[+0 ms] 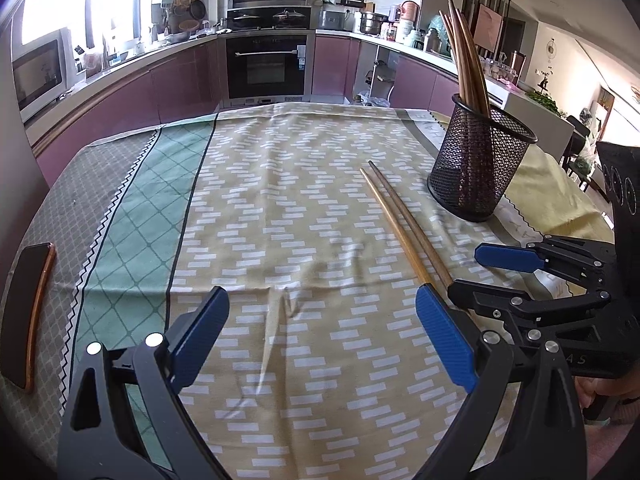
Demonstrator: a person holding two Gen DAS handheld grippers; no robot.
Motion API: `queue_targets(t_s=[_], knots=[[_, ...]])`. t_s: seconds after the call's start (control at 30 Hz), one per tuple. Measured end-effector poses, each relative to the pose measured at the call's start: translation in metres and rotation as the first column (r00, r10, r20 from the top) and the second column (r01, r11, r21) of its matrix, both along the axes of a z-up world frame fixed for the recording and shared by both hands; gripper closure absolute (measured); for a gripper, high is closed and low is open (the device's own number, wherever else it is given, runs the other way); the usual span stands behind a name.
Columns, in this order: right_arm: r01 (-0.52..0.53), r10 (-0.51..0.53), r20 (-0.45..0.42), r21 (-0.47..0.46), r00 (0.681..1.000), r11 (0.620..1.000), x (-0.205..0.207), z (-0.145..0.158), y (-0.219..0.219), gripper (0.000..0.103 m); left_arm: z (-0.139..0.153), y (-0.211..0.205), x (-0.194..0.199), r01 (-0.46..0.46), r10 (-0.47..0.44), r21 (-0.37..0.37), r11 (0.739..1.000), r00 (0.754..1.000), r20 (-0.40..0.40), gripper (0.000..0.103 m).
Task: Organize utensils
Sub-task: 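Move the right gripper toward the last chopsticks on the cloth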
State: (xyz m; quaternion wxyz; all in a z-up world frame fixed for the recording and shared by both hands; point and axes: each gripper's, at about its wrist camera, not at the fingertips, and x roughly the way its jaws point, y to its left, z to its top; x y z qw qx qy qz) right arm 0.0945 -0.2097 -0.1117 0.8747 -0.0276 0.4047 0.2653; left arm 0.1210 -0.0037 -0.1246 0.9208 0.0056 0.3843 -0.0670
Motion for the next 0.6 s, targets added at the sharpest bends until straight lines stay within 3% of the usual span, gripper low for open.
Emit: queue_targets(t_s=[0.47,0.6], knots=[[0.005,-0.003,-0.040,0.049,0.999,0.999,0.003,0.000,-0.012,0.060,-0.004,-0.024,0.001,0.097,-0.097,0.013,0.995,0.995,-0.022,0.011],[0.007,-0.004,-0.047,0.061,0.999,0.998,0.004,0.000,-0.016,0.061,-0.009,-0.035,0.003,0.125,-0.124,0.034,0.992,0.992,-0.040,0.016]])
